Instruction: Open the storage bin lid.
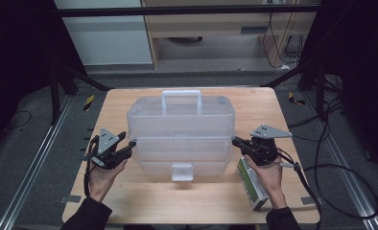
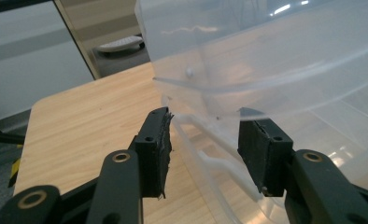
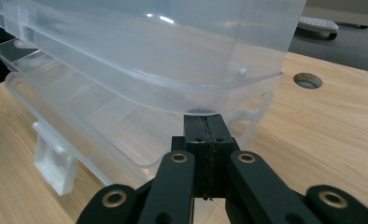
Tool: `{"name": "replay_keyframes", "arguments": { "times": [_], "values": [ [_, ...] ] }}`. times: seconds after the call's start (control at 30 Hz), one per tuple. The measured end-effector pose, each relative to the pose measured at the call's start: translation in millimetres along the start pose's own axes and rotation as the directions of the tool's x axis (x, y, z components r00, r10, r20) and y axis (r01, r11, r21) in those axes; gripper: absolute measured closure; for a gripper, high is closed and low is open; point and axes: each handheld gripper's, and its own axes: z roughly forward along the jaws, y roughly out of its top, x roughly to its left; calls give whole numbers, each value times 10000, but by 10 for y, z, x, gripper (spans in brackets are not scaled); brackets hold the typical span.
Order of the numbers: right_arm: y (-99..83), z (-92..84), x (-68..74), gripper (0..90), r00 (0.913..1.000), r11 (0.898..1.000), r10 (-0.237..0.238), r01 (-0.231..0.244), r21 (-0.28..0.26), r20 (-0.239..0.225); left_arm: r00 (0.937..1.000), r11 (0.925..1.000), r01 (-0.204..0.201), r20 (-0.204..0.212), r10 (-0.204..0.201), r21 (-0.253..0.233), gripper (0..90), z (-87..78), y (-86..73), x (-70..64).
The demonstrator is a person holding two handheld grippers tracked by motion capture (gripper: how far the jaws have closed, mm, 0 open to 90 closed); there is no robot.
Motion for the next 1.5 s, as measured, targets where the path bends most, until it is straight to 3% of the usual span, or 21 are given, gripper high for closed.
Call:
{"name": "replay_keyframes", "arguments": {
  "times": [0.53,0.83,1.0,1.2,1.23,1.5],
  "values": [
    [12,2,6,900,10000,10000,-16,16,-1,-29,9998,9983,-172,37,174,-563,565,56,65,-46],
    [19,5,5,898,10000,9999,31,-32,-118,-81,9987,9973,-321,-409,295,-656,628,37,95,-63],
    [22,1,4,868,10000,9999,11,-12,-154,-40,9987,9976,-175,-491,142,-666,648,43,122,-58],
    [-16,55,-27,820,9999,9994,107,-112,316,131,9982,9977,-42,-606,0,-683,665,52,155,-54],
    [-33,77,-40,801,9994,9982,152,-171,573,323,9980,9978,-78,-627,37,-656,668,54,161,-51],
    [-85,188,-31,784,9974,9918,-89,-3,1280,711,9980,9980,23,-636,-63,-624,681,66,210,-31]
  ]
}}
